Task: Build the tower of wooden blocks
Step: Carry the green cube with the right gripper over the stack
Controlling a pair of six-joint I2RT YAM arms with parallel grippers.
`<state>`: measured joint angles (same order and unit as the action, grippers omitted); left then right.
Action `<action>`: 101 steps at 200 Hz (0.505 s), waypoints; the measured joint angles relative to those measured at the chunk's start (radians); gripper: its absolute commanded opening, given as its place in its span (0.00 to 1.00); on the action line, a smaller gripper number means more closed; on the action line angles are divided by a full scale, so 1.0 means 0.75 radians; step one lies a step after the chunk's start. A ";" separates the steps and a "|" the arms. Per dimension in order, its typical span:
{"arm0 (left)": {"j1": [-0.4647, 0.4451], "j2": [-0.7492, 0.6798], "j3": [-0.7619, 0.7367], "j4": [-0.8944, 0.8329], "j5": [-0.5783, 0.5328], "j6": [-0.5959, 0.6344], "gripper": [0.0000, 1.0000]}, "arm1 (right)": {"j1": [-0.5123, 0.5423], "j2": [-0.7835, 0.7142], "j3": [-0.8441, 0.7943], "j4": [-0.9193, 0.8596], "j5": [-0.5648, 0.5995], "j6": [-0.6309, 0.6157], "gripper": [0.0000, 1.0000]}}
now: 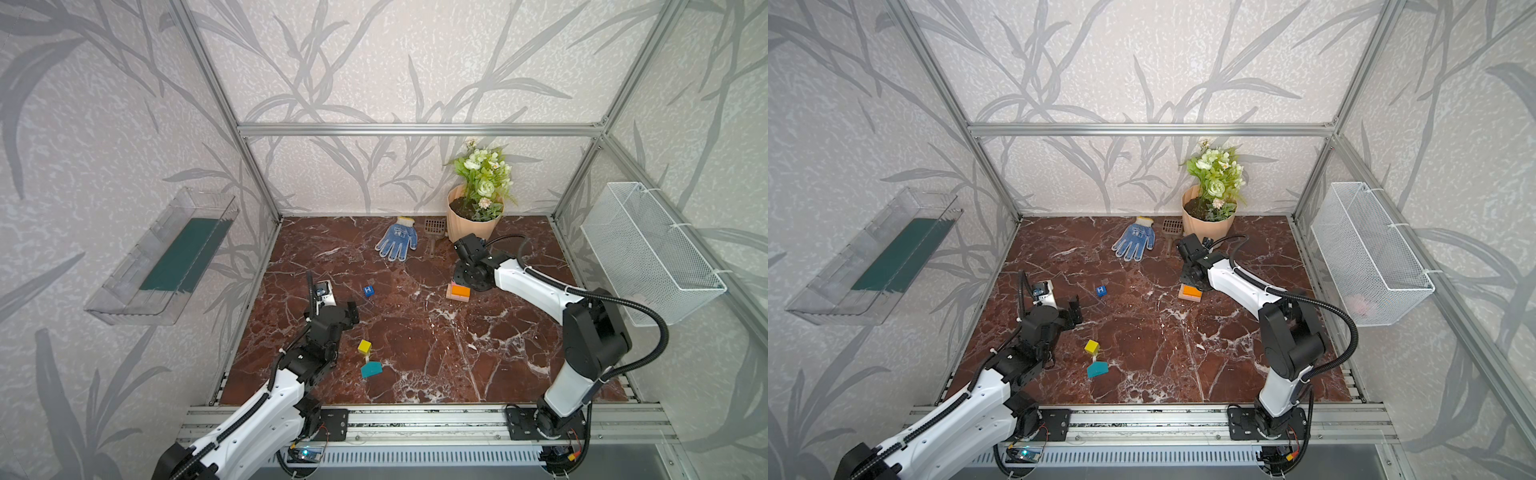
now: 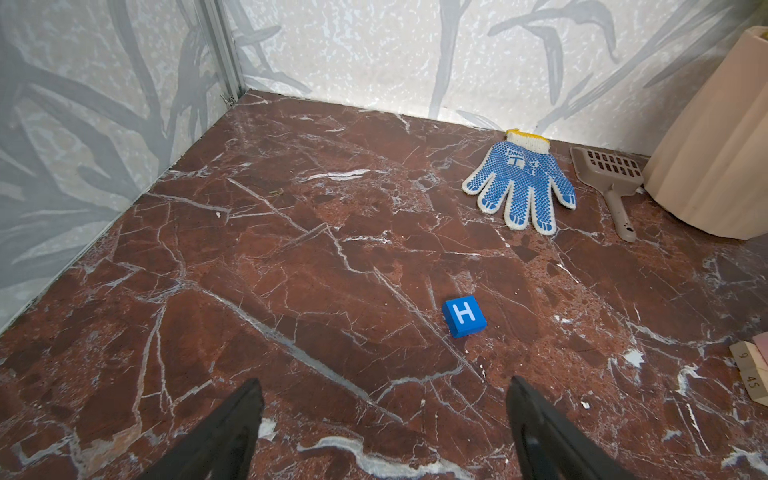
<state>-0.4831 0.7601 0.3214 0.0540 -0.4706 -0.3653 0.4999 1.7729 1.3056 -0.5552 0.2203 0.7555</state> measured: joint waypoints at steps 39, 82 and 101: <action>-0.002 0.001 -0.002 0.010 0.002 0.010 0.91 | -0.011 0.097 0.069 -0.017 -0.034 -0.019 0.02; -0.002 0.001 -0.002 0.010 0.002 0.010 0.91 | -0.011 0.146 0.125 -0.046 -0.042 -0.034 0.02; -0.002 0.002 -0.002 0.010 0.001 0.010 0.91 | -0.011 0.146 0.125 -0.056 -0.041 -0.036 0.02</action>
<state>-0.4843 0.7612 0.3199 0.0616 -0.4698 -0.3576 0.4915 1.8824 1.3994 -0.5972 0.1898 0.7288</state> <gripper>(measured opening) 0.913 0.318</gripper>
